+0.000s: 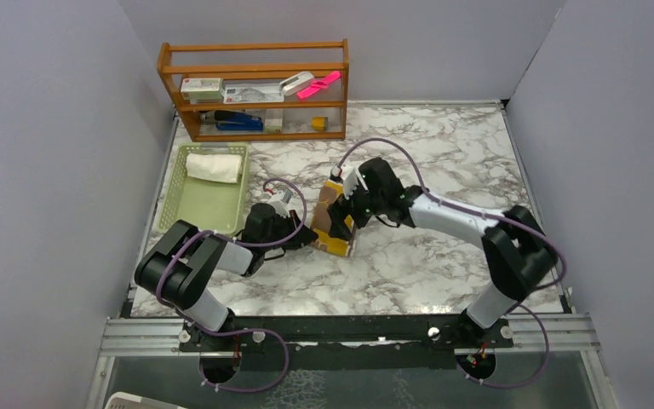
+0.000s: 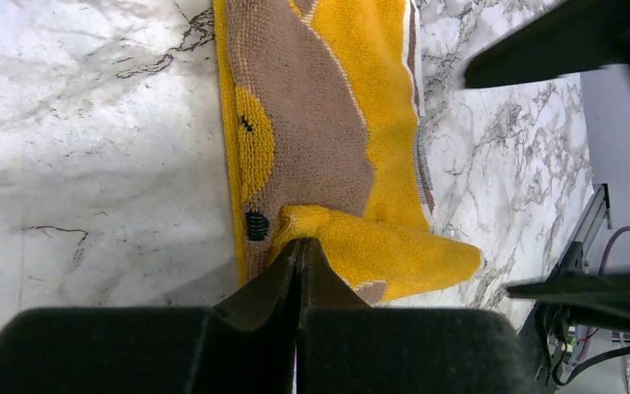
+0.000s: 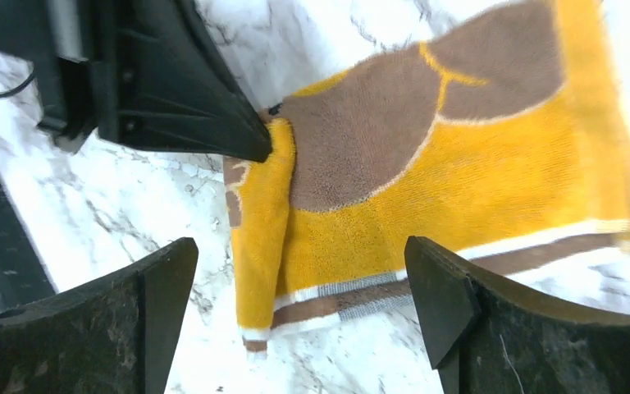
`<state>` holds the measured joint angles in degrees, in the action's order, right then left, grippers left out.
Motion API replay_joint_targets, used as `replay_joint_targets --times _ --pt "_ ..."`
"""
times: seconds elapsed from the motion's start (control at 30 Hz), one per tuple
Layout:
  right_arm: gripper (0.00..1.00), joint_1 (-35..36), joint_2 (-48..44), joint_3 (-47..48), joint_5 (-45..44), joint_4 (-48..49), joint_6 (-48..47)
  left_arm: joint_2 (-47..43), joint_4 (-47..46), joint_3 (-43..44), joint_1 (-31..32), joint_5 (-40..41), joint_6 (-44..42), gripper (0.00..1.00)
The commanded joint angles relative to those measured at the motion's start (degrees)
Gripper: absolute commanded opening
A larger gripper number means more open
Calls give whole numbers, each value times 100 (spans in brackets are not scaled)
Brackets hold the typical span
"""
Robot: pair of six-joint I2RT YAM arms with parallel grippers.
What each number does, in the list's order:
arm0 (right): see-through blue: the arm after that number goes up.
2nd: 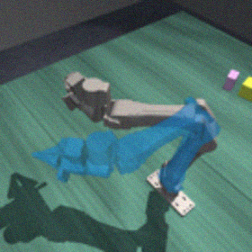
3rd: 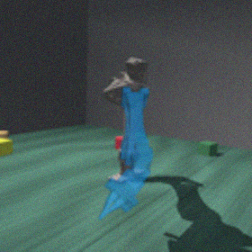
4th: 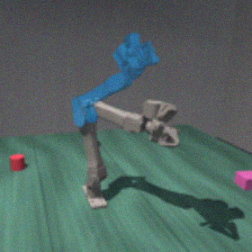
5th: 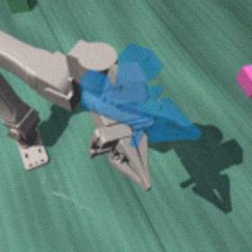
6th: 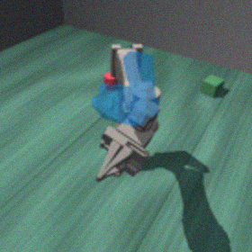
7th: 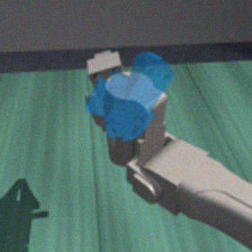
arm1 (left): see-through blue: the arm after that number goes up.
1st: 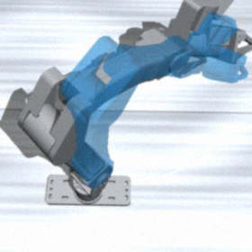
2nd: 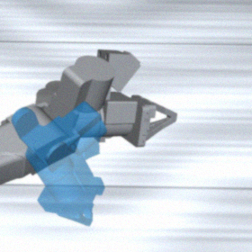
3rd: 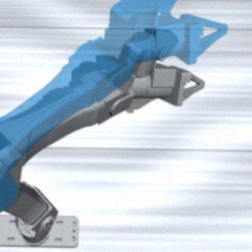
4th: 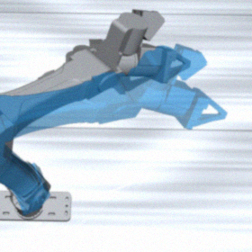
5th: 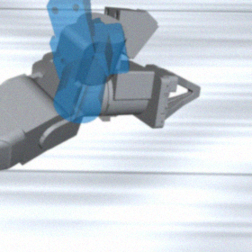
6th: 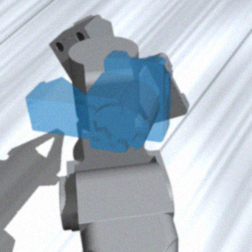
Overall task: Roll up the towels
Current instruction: Roll the towel at the center of the board.
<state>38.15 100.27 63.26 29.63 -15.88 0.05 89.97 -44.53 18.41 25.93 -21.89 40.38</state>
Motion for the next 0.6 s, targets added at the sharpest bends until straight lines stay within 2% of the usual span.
replay_joint_targets --times 0.0,0.1,0.17,0.27,0.4,0.57 --pt "100 896 -1288 -1191 -2748 2045 -919 206 375 -170 -22 90 -144 0" --pt "100 1046 -1538 -1589 -2782 2351 -915 257 375 -193 -25 94 -162 0" --pt "93 1303 -1691 -1863 -3010 2509 -1163 266 380 -181 -26 84 -177 0" --pt "70 1688 -1865 -2071 -3281 2614 -1402 275 395 -168 -20 79 -173 0" --pt "50 2081 -1419 -1885 -3367 2278 -1637 293 396 -145 -21 89 -158 0" --pt "45 2508 -923 -1697 -3686 1930 -1807 263 428 -145 -52 57 -165 0"
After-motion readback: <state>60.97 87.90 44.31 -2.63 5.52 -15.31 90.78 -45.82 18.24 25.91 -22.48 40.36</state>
